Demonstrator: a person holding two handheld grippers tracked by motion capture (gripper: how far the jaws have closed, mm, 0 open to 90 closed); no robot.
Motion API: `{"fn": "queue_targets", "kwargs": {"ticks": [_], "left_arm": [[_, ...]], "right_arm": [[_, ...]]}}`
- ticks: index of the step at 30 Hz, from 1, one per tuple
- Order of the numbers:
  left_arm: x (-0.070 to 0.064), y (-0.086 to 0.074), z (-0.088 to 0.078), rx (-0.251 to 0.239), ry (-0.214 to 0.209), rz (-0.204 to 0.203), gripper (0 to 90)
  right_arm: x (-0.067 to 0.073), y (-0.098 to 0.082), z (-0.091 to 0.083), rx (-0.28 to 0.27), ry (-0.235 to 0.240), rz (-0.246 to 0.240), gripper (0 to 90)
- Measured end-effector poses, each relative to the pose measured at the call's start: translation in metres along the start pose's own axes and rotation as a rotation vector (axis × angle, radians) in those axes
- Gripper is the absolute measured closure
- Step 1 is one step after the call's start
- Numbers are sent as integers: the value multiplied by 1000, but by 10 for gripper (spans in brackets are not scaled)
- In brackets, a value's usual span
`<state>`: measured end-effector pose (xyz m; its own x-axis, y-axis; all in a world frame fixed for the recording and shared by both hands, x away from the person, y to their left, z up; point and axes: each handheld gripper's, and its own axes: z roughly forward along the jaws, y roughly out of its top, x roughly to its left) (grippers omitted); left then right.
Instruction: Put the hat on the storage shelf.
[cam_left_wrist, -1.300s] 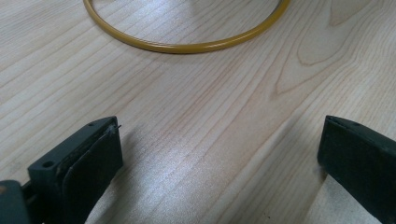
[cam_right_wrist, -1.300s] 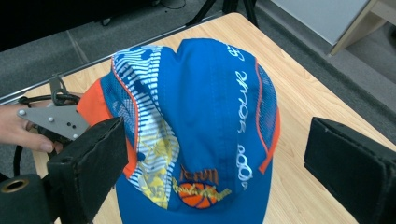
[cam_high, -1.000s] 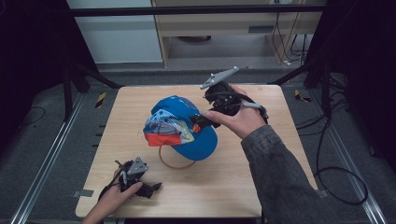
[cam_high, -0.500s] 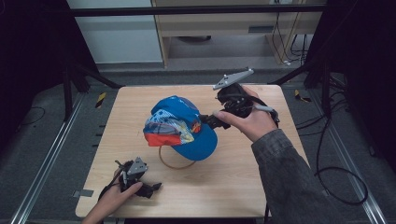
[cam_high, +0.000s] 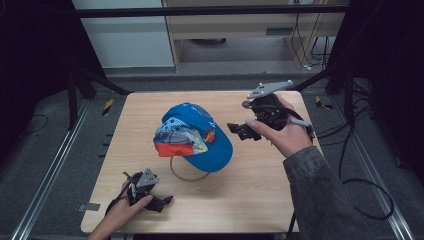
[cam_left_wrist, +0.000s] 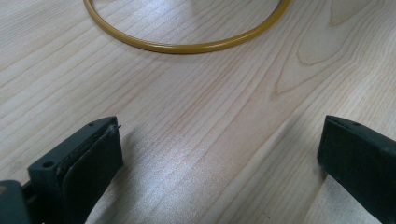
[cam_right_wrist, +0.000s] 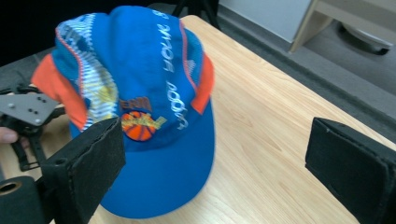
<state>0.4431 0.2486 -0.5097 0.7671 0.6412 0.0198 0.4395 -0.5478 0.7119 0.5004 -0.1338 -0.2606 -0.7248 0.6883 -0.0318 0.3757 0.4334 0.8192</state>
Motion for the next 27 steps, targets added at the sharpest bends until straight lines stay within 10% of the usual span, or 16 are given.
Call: {"fn": "queue_targets", "kwargs": {"ticks": [27], "left_arm": [[0,0,0,4,-2,2,0]], "right_arm": [[-27,-97,5,30,-112,87,123]]}}
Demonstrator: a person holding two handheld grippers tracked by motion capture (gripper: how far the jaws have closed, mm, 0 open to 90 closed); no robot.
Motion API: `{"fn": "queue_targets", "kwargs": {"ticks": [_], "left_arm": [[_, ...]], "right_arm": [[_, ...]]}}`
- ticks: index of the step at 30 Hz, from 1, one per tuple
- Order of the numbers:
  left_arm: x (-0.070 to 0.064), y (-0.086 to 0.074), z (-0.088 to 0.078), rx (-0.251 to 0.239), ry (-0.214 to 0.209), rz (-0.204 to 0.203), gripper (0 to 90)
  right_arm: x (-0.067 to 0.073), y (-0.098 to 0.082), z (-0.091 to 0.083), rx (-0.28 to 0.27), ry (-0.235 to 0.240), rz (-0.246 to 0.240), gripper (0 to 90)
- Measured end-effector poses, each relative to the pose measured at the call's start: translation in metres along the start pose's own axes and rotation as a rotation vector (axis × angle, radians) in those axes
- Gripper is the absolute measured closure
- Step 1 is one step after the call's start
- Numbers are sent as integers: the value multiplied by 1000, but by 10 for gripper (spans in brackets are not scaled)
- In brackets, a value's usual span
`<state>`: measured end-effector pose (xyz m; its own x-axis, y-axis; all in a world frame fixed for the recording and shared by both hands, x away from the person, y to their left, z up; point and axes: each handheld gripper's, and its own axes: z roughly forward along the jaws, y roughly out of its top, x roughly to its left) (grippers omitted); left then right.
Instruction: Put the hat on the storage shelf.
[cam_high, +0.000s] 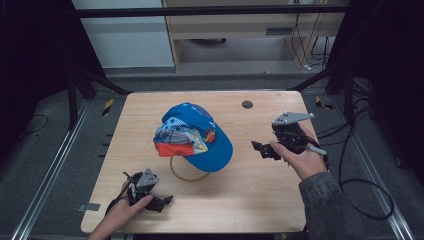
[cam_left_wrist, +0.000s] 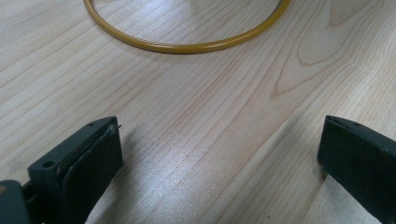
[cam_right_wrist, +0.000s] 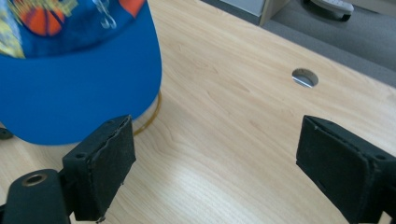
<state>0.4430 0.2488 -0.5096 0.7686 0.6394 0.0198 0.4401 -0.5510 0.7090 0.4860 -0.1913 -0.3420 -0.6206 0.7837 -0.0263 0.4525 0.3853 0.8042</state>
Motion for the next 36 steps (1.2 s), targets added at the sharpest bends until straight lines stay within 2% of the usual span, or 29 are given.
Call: {"fn": "queue_targets", "kwargs": {"ticks": [9,19,26,36], "left_arm": [[0,0,0,0,0,-1,0],[0,0,0,0,1,-1,0],[0,0,0,-1,1,-1,0],[0,0,0,-1,1,-1,0]], "right_arm": [[-2,-36,17,34,2,30,135],[-3,-68,30,70,8,66,135],[-1,-87,43,95,15,98,138],[-3,-111,63,106,-3,155,141]]}}
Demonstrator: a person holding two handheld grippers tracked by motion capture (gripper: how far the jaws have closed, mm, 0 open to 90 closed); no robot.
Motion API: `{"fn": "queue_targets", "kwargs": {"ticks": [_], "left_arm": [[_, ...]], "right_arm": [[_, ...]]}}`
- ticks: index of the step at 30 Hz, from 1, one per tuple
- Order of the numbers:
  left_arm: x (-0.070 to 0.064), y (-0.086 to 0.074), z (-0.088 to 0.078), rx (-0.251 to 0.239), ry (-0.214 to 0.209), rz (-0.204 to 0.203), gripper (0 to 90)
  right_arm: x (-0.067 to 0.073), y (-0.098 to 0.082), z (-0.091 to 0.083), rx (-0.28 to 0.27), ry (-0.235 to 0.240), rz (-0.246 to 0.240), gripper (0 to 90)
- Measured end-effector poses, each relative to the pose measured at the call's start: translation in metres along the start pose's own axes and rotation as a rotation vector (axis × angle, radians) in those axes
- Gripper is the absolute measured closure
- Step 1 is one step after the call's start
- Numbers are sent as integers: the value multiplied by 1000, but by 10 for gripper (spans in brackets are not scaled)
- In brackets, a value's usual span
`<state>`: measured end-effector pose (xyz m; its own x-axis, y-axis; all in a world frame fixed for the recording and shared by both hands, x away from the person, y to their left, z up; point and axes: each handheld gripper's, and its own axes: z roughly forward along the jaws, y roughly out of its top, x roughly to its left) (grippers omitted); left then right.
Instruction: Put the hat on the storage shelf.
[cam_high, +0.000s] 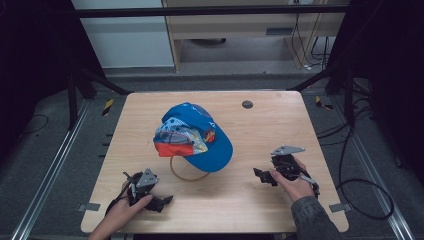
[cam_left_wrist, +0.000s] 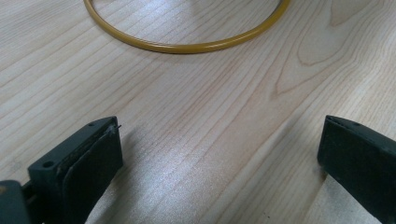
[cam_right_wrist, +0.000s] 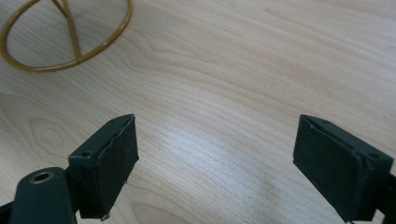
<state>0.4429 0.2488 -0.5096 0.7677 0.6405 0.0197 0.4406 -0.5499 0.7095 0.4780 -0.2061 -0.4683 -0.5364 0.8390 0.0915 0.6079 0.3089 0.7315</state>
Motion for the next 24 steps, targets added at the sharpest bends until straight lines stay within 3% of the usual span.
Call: {"fn": "queue_targets", "kwargs": {"ticks": [15,18,22,24], "left_arm": [[0,0,0,0,0,0,0],[0,0,0,0,0,0,0],[0,0,0,0,0,0,0],[0,0,0,0,0,0,0]], "right_arm": [[1,-18,21,42,-36,38,129],[4,-23,26,57,-45,36,121],[7,-25,28,30,-68,33,107],[10,-27,30,25,-91,0,93]]}}
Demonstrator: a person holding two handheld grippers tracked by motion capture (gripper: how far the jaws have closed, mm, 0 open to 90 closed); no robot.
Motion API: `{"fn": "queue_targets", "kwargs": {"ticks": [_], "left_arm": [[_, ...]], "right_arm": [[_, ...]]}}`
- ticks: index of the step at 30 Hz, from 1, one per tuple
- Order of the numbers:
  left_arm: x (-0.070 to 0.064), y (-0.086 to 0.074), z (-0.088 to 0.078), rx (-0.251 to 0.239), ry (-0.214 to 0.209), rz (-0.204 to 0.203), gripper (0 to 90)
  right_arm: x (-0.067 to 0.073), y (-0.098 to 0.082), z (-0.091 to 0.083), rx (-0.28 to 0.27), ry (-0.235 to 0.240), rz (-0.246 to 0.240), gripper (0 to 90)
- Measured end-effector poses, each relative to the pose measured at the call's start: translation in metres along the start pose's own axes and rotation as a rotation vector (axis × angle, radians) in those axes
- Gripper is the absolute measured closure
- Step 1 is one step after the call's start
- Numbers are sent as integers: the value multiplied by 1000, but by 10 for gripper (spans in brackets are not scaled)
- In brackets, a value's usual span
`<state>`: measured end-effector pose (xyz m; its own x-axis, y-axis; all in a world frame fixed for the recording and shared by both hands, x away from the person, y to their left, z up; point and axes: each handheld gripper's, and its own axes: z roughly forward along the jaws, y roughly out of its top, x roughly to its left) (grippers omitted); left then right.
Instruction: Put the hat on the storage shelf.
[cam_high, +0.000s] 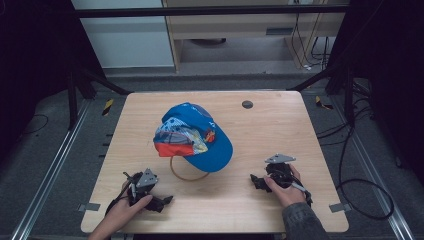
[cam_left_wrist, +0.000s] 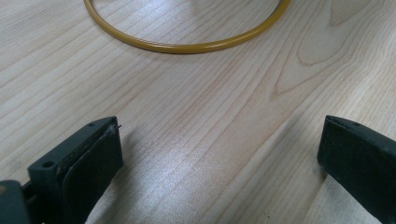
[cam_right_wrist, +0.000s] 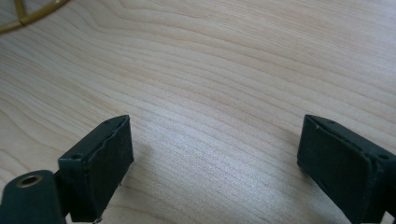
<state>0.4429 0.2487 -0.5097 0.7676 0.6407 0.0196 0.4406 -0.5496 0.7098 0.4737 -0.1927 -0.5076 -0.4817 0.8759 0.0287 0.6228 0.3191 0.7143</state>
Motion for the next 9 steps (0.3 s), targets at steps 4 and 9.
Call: {"fn": "queue_targets", "kwargs": {"ticks": [4,9], "left_arm": [[0,0,0,0,0,0,0],[0,0,0,0,0,0,0]], "right_arm": [[4,-4,2,-30,-21,-26,67],[6,-4,3,-27,-36,-9,62]]}}
